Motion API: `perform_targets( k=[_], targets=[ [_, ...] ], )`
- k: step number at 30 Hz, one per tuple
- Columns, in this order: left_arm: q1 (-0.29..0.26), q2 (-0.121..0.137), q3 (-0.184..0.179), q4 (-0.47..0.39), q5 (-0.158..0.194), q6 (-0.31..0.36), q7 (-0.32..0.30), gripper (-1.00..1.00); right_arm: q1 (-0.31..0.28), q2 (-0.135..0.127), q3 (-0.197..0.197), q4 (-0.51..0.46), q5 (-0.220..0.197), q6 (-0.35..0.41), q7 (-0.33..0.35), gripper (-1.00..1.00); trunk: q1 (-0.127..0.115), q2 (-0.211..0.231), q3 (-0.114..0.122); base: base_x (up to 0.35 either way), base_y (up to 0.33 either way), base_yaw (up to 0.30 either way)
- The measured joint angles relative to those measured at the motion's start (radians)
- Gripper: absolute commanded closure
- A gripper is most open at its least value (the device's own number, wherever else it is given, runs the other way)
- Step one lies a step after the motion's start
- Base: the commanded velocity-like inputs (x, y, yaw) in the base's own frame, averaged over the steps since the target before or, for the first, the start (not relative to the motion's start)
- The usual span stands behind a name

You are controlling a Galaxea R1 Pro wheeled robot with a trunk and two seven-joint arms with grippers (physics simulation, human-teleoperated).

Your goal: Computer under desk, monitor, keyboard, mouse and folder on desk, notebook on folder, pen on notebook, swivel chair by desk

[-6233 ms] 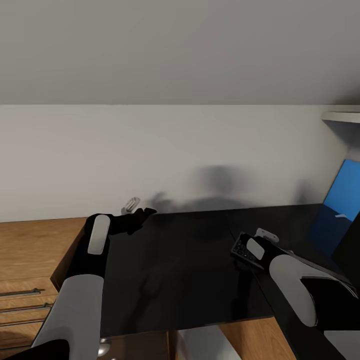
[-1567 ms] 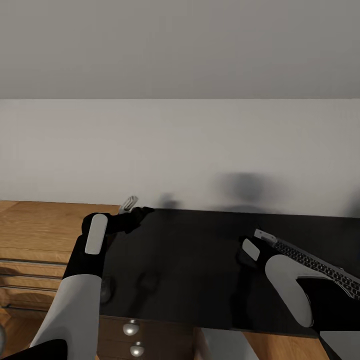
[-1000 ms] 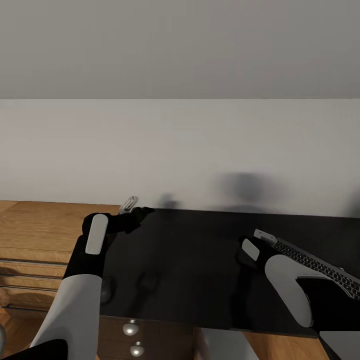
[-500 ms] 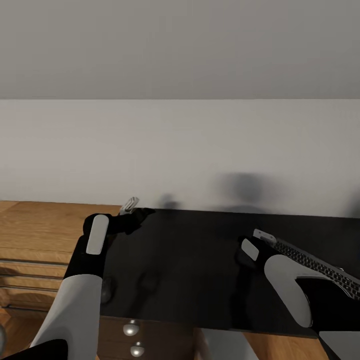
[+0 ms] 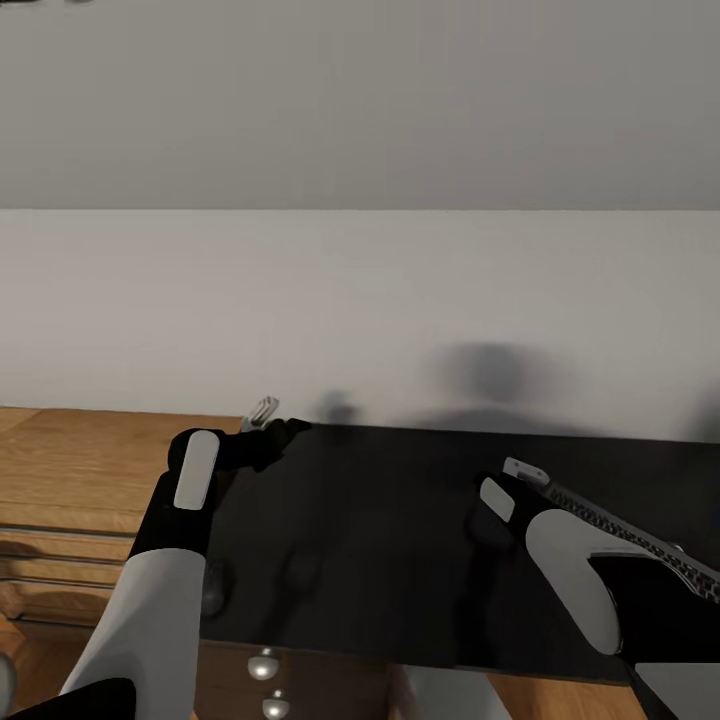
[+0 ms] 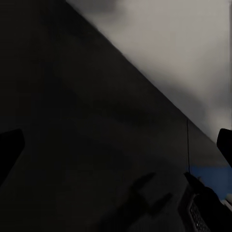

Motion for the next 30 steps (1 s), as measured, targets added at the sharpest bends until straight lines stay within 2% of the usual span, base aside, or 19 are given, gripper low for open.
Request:
perform_targets(
  k=[7,17,21,25,27,30],
  targets=[
    [0.000,0.000,0.000,0.002,-0.001,0.000,-0.001,-1.00,0.000,0.000,-0.001,0.000,0.001,-0.002,-0.001,-1.00,-0.004,0.007,0.003,0.000,0.000,-0.017],
    [0.000,-0.003,-0.010,0.000,-0.002,0.000,-0.003,-1.00,0.000,-0.001,-0.001,0.000,0.000,-0.002,0.000,-1.00,-0.004,0.007,0.013,0.000,0.000,-0.148],
    [0.000,-0.004,-0.048,-0.003,-0.003,-0.001,-0.003,-1.00,0.000,-0.001,-0.001,0.000,0.000,-0.002,0.000,-1.00,-0.004,0.007,0.018,0.000,0.000,-0.173],
    [0.003,-0.004,-0.104,-0.025,-0.003,-0.002,-0.004,-1.00,0.000,-0.001,-0.001,0.000,0.000,-0.003,0.000,-1.00,-0.004,0.007,0.022,0.000,0.000,-0.174],
    [0.010,-0.005,-0.139,-0.050,-0.003,-0.004,-0.004,-1.00,0.000,-0.001,-0.001,-0.001,0.000,-0.003,0.000,-1.00,-0.004,0.007,0.025,0.000,0.000,-0.174],
    [0.053,-0.004,-0.220,-0.132,-0.002,-0.007,-0.004,-1.00,0.000,-0.001,0.000,-0.001,0.001,-0.003,0.000,-1.00,-0.004,0.007,0.028,0.000,0.000,-0.175]
  ],
)
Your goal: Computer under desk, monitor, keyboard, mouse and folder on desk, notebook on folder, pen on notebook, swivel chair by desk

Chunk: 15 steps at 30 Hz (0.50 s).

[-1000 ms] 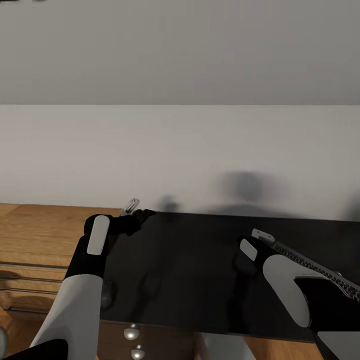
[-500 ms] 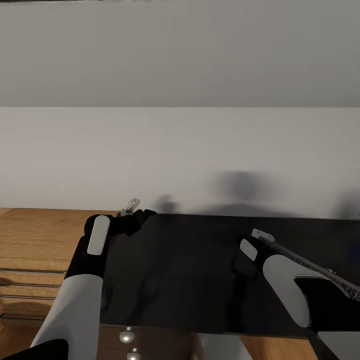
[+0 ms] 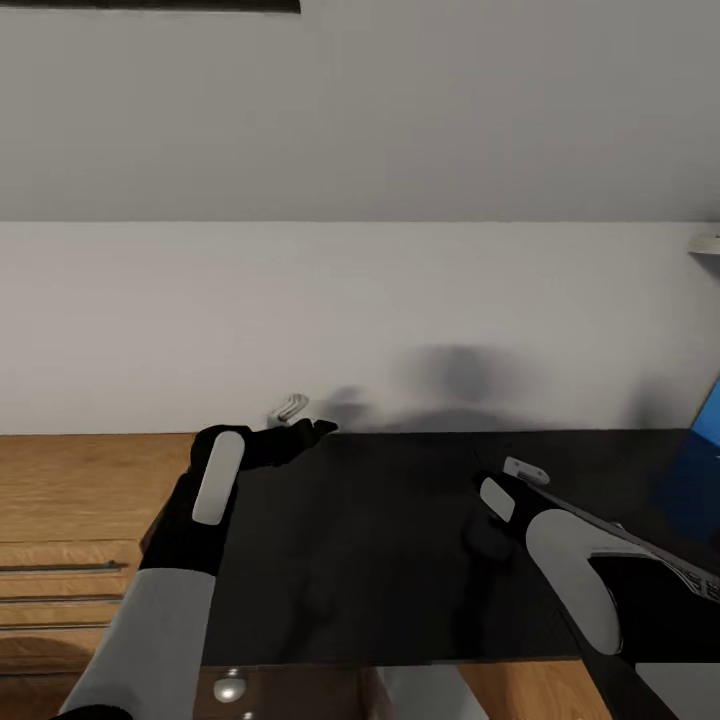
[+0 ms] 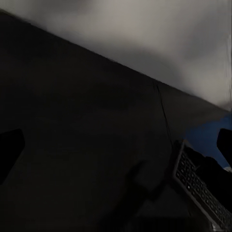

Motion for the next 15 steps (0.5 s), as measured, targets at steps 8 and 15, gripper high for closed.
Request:
perform_targets(
  k=[8,15],
  targets=[
    [0.054,0.001,-0.064,-0.109,-0.001,0.000,-0.001,-1.00,0.000,-0.001,-0.001,0.000,0.000,-0.002,0.000,-1.00,0.000,0.000,0.009,0.000,0.000,-0.180],
    [0.060,0.003,-0.069,-0.119,0.000,0.000,-0.001,-1.00,0.000,-0.001,-0.001,0.000,0.000,-0.002,0.000,-1.00,0.000,0.000,0.017,0.000,0.000,-0.216]
  ],
)
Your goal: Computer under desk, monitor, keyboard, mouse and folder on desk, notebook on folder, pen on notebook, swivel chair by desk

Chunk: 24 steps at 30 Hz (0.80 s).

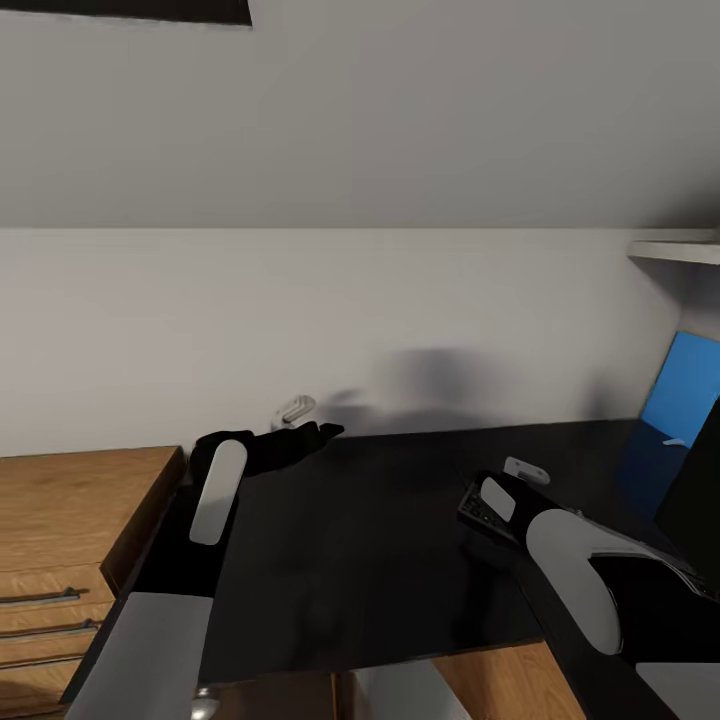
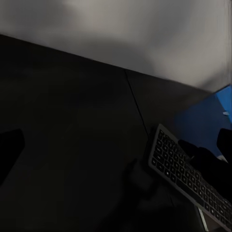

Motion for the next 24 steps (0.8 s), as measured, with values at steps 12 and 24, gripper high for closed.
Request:
perform_targets(
  k=[12,24],
  targets=[
    [0.001,0.003,0.001,0.005,0.002,-0.002,0.001,-1.00,0.000,0.001,0.000,0.001,-0.001,0.000,0.001,-1.00,0.000,0.000,0.008,0.000,0.000,-0.155],
    [0.001,0.023,0.003,0.008,0.005,-0.004,0.002,-1.00,0.000,0.004,0.002,0.001,-0.004,0.000,0.000,-1.00,0.000,0.000,0.008,0.000,0.000,-0.003]
  ],
)
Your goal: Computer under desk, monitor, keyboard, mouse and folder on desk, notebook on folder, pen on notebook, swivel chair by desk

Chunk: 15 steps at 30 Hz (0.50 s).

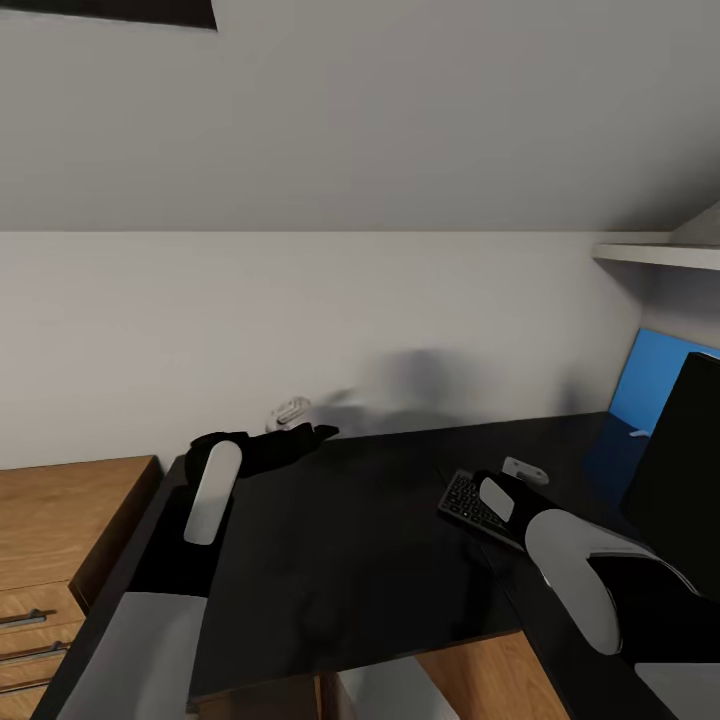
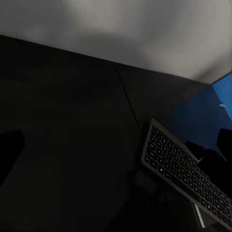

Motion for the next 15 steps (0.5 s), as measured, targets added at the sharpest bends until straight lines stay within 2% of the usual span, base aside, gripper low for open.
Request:
perform_targets(
  k=[2,6,12,15],
  targets=[
    [0.000,0.000,0.000,0.000,0.000,0.000,0.000,-1.00,0.000,0.000,0.000,0.000,0.000,0.000,0.000,-1.00,0.000,0.000,0.000,0.000,0.000,0.000],
    [0.000,0.001,0.000,0.000,0.000,0.000,-0.001,-1.00,0.000,0.001,-0.001,0.000,0.000,0.000,0.000,-1.00,0.000,0.000,0.000,-0.184,0.000,0.000],
    [0.000,0.010,0.002,0.000,0.001,0.000,-0.002,-1.00,0.000,-0.002,-0.001,-0.001,0.004,-0.003,0.002,-1.00,0.000,0.000,0.000,-0.014,0.000,0.000],
    [0.000,0.010,0.002,-0.001,0.002,0.000,-0.002,-1.00,0.002,-0.010,-0.001,-0.003,0.008,-0.043,0.006,-1.00,0.000,0.000,0.000,0.000,0.000,0.000]
  ],
)
